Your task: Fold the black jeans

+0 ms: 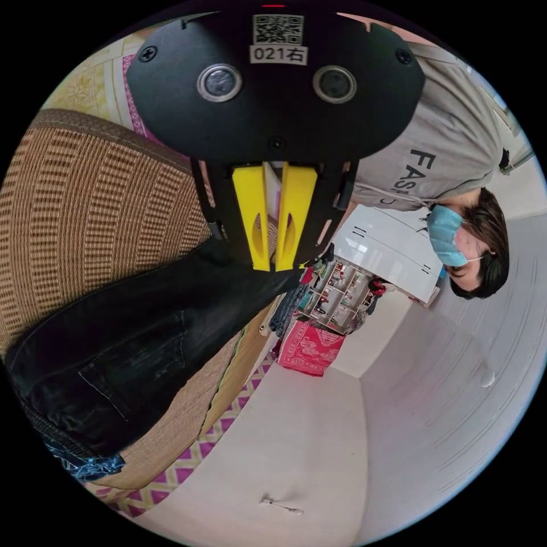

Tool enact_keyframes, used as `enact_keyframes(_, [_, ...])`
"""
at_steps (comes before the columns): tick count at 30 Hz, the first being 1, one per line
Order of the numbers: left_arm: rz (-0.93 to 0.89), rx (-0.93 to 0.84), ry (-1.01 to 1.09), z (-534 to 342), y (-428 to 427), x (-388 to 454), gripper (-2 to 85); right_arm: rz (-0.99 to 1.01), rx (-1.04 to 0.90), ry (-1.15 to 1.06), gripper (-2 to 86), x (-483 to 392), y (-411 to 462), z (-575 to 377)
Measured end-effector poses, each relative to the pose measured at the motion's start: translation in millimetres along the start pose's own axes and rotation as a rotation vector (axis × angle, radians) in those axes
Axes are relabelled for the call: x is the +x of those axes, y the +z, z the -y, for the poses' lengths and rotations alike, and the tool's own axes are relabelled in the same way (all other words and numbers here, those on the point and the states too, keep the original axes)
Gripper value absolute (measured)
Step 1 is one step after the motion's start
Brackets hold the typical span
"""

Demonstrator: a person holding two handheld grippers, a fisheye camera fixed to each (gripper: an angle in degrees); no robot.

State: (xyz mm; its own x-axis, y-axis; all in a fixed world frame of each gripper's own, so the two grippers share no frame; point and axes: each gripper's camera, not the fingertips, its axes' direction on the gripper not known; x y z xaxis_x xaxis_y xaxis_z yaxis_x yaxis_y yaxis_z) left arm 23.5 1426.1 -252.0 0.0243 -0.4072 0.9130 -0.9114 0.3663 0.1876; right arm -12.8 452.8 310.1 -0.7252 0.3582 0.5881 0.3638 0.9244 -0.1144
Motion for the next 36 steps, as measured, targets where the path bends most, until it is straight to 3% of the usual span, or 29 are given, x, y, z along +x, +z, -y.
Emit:
enact_keyframes(4, [0.009,-0.052,-0.062,28,-10,-32,-0.7,-0.006,0.026,0.038,0.4,8,-6,-7])
enact_keyframes(13, [-0.156,0.067,-0.15,73,-96,-63,6.6,0.044,0.036,0.042,0.1,-6,-4,-9])
enact_keyframes(17, [-0.148,0.006,-0.179,102,-84,-50,8.5,0.05,0.041,0.062,0.0,-10,-3,-8])
enact_keyframes(27, [-0.055,0.059,-0.159,183,-34,59,5.4,0.057,0.053,0.059,-0.3,-43,10,-7])
enact_keyframes(30, [-0.125,0.119,-0.173,186,-25,82,2.9,0.027,0.038,0.051,-0.4,-51,17,-3])
enact_keyframes(36, [-0.132,0.166,-0.044,192,-37,219,0.4,-0.317,0.052,-0.163,-0.6,-103,18,29])
